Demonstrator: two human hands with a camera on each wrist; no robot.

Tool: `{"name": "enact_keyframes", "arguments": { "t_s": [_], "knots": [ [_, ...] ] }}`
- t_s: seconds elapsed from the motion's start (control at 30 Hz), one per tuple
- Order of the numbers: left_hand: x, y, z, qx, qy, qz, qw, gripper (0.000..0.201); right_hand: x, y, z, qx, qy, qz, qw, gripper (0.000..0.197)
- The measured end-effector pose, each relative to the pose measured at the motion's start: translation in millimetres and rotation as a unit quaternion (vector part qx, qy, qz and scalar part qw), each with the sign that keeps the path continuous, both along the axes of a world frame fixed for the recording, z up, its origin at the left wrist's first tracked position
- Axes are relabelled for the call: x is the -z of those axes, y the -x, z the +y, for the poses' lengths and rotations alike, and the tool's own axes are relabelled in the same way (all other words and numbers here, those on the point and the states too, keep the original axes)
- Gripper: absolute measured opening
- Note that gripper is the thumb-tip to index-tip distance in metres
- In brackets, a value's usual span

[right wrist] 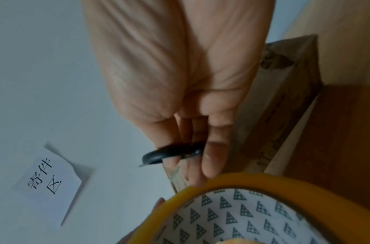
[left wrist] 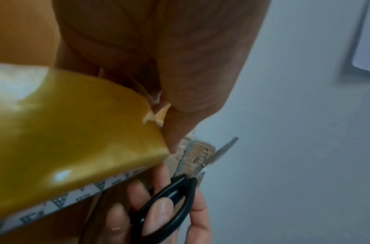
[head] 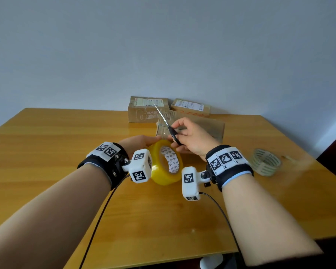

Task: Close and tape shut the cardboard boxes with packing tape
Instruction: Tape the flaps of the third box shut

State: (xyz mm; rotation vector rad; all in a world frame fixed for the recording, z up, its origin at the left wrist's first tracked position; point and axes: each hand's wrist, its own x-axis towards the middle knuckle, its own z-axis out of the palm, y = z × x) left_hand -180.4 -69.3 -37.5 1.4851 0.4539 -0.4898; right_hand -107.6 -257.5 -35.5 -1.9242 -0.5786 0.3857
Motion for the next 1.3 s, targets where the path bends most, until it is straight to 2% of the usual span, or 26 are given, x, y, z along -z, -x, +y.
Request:
{"name": "enact_keyframes", "arguments": {
  "t_s": [0.07, 0.17, 0.37, 0.47, 0.6, 0.73, 0.8, 0.9, 0.97, 1.03, 1.1, 1.23, 1.3],
  "knots": [
    [0, 0, 2, 0.002, 0.021, 0.001, 1.0, 0.037, -2, -5, 2, 0.012, 0.01, -0.049, 0.999, 0.025],
    [2, -6, 2, 0.012, 0.007, -0.01, 1.0, 0.036, -3, -12, 10, 0.007, 0.024, -0.09, 0.996, 0.027],
    [-8, -11, -7, 0.001, -0.052, -0.045, 0.998, 0.032, 6, -22, 22, -0.023, 0.057, -0.094, 0.994, 0.026],
    [-10, -12, -7, -0.008, -0.029, -0.034, 0.999, 0.034, 12, -31, 21, -0.002, 0.061, -0.089, 0.994, 0.026],
    [-10, -16, -5, -0.013, -0.022, -0.011, 1.0, 0.025, 22, -40, 17, 0.023, 0.065, -0.086, 0.994, 0.027],
    [-8, -19, -6, -0.012, -0.031, -0.007, 0.999, 0.033, 22, -42, 15, 0.026, 0.064, -0.084, 0.994, 0.026],
    [-9, -21, -6, 0.01, -0.067, -0.029, 0.997, 0.042, 21, -41, 14, 0.024, 0.052, -0.082, 0.995, 0.027],
    [-13, -22, -9, 0.051, -0.147, -0.07, 0.985, 0.049, 18, -43, 2, 0.071, 0.013, -0.091, 0.993, 0.034],
    [-16, -23, -11, 0.073, -0.19, -0.091, 0.975, 0.04, 12, -41, -9, 0.09, 0.018, -0.118, 0.989, 0.038],
    [-16, -25, -10, 0.102, -0.239, -0.119, 0.958, 0.023, 2, -36, -23, 0.082, 0.059, -0.141, 0.985, 0.039],
    [-17, -26, -10, 0.122, -0.266, -0.141, 0.946, 0.024, -11, -27, -39, 0.061, 0.067, -0.12, 0.989, 0.037],
    [-15, -30, -8, 0.125, -0.274, -0.163, 0.94, 0.027, -32, -6, -66, 0.026, 0.046, 0.01, 0.999, 0.029],
    [-14, -30, -9, 0.123, -0.287, -0.167, 0.935, 0.027, -34, -1, -71, -0.008, 0.057, 0.089, 0.994, 0.045]
  ]
}}
